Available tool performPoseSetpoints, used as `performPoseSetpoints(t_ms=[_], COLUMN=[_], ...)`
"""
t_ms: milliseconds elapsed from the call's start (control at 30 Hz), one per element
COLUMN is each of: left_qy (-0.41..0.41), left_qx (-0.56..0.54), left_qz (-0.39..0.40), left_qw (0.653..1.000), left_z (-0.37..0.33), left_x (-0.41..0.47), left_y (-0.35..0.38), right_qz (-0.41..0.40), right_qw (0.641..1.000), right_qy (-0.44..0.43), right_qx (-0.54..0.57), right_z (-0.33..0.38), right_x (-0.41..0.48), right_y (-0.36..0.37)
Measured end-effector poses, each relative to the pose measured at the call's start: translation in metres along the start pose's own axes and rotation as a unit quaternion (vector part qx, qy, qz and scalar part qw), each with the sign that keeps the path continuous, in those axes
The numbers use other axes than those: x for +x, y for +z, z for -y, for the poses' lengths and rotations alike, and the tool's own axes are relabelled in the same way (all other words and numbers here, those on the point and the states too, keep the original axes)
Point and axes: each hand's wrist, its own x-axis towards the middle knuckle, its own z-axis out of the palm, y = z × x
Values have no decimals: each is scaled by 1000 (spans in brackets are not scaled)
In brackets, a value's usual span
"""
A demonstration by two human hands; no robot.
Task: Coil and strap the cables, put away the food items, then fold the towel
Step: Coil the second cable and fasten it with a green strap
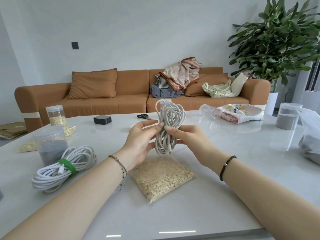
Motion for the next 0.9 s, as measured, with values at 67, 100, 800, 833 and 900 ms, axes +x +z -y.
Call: performPoseSetpoints(t_ms=[67, 100, 800, 833, 900], left_qy=[-3, -2, 68, 59, 54], left_qx=[-4, -8, 87, 86, 95], left_qz=[-2, -1, 50, 55, 43], left_qw=[1000, 1000, 993, 993, 993], left_z=[0, -1, -2, 0, 3], left_x=[0, -1, 1, 0, 1], left_y=[0, 0, 1, 2, 1], right_qz=[1, 2, 9, 13, 18], right_qw=[1000, 1000, 997, 998, 998], right_qy=[-5, -8, -5, 3, 12], right_qx=[1, 2, 71, 69, 67], right_z=[1, 1, 1, 0, -3], right_x=[0, 0, -1, -1, 1], right_y=[0, 0, 4, 4, 5])
